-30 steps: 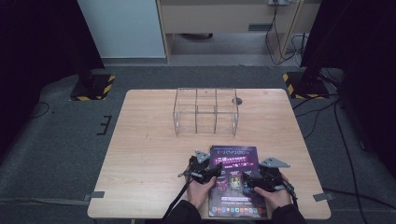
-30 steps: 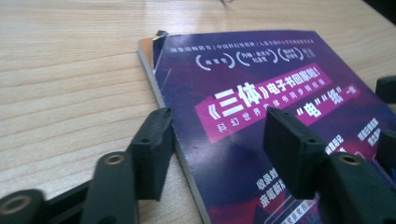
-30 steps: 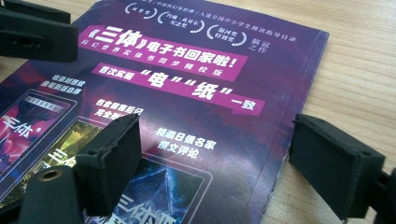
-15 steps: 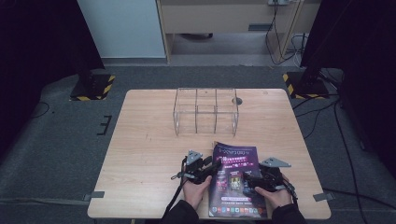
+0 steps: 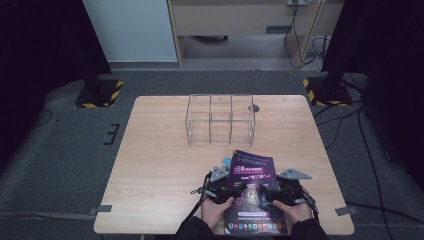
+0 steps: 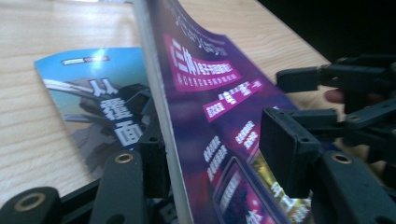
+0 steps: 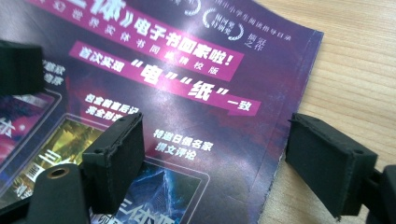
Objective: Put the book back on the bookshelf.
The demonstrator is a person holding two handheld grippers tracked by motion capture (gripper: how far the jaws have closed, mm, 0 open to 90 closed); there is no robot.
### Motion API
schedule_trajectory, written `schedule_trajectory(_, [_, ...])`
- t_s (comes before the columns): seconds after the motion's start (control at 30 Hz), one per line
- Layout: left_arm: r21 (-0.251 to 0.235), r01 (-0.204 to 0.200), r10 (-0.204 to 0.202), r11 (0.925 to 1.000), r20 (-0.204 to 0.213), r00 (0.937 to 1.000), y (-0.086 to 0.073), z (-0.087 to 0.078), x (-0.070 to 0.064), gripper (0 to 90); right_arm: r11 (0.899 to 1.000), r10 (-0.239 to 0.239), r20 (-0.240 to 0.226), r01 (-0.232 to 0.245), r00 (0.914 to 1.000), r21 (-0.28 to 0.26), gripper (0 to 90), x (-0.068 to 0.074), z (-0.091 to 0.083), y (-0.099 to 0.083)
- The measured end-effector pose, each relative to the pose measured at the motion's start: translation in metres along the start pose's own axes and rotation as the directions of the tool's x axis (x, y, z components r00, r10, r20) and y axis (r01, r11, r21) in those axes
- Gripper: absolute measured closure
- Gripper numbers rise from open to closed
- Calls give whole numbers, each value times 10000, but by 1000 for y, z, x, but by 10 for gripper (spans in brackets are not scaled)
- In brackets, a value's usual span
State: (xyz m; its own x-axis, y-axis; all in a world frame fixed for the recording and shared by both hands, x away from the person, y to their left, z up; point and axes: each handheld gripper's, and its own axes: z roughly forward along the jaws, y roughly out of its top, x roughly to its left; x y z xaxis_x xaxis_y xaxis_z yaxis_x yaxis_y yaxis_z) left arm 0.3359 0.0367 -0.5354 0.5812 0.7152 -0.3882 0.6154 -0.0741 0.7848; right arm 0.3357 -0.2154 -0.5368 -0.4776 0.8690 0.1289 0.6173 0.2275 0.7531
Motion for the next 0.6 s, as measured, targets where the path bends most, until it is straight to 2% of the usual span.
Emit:
schedule_trajectory(0.1, [1, 313, -313, 9995, 75, 9995, 0, -2, 6, 533, 10000, -21, -13, 21, 10000, -17, 197, 0, 0, 0])
schedule_trajectory(0.3, [43, 290, -289, 9996, -77, 9996, 1, -2, 6, 644, 10000, -17, -1, 17, 10000, 1, 199, 0, 0, 0])
schedule_trajectory(0.37, [136, 295, -291, 9995, -294, 9991, 2, -3, 8, 692, 10000, -3, 1, 3, 10000, 3, 199, 0, 0, 0])
schedule_trajectory(0.53, [340, 355, -344, 9988, -308, 9989, 3, -4, 7, 777, 10000, -12, -16, 12, 10000, -19, 199, -1, 0, 0])
schedule_trajectory(0.6, [295, 241, -233, 9993, -283, 9993, 4, -5, 6, 798, 10000, -15, -17, 15, 10000, -18, 199, 0, 0, 0])
